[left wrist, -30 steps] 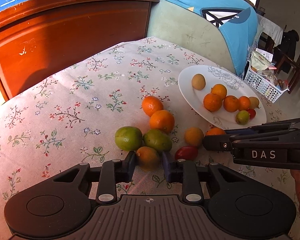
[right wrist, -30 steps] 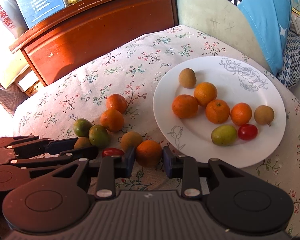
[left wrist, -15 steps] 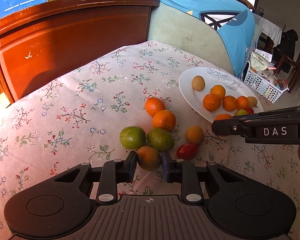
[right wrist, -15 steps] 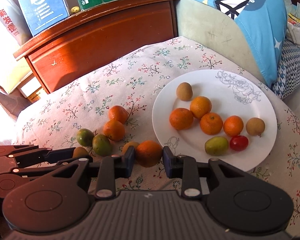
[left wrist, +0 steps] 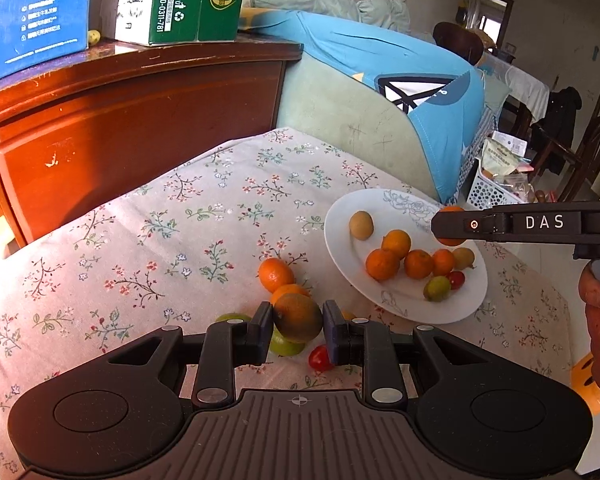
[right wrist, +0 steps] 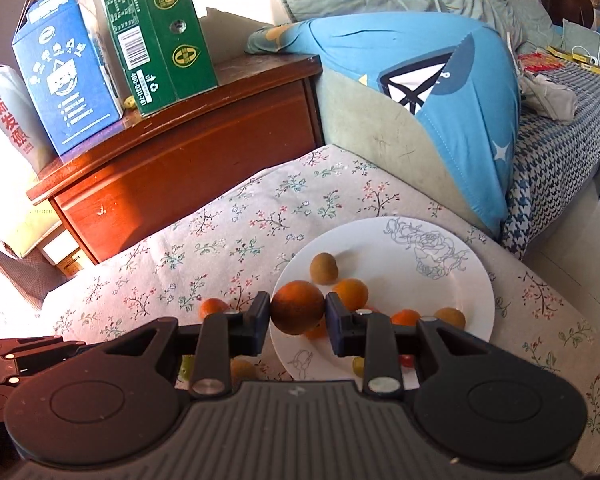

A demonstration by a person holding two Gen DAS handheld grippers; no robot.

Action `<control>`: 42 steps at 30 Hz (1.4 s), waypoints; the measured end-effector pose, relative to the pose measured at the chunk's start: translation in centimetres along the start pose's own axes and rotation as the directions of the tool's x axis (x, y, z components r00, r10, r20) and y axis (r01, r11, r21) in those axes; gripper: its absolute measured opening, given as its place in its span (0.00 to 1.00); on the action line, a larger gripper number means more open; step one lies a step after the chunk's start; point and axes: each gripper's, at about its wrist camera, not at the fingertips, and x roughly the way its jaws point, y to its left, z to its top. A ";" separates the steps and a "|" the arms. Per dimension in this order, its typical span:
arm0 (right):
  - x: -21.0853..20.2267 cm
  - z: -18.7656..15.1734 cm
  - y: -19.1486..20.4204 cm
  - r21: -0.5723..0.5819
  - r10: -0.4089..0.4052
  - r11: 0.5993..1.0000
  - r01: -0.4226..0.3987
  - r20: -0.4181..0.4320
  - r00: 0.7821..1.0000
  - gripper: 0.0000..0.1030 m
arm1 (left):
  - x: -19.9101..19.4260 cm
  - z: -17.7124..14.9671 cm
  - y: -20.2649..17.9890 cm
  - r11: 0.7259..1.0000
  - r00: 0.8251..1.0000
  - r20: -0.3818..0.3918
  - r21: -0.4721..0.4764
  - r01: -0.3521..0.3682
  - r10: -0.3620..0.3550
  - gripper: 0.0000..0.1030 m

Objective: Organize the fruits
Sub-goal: 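Carry both held oranges over the white plate with both tools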

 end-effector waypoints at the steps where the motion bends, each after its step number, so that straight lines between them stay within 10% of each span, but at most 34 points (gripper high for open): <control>1: -0.2 0.3 -0.3 0.006 -0.004 1.000 0.004 0.008 1.000 0.29 | 0.0 0.3 -0.1 1.000 1.000 0.002 -0.003 0.004 -0.004 0.23; 15: -1.5 3.0 -4.2 0.107 -0.074 0.992 0.063 0.098 0.992 0.29 | 2.8 4.4 -1.5 0.998 0.998 0.007 0.037 0.057 -0.057 0.23; 42: 4.2 1.9 -7.3 0.187 -0.126 0.973 0.132 -0.046 0.991 0.29 | 11.8 6.6 -3.4 0.990 0.988 -0.079 0.050 0.135 -0.131 0.23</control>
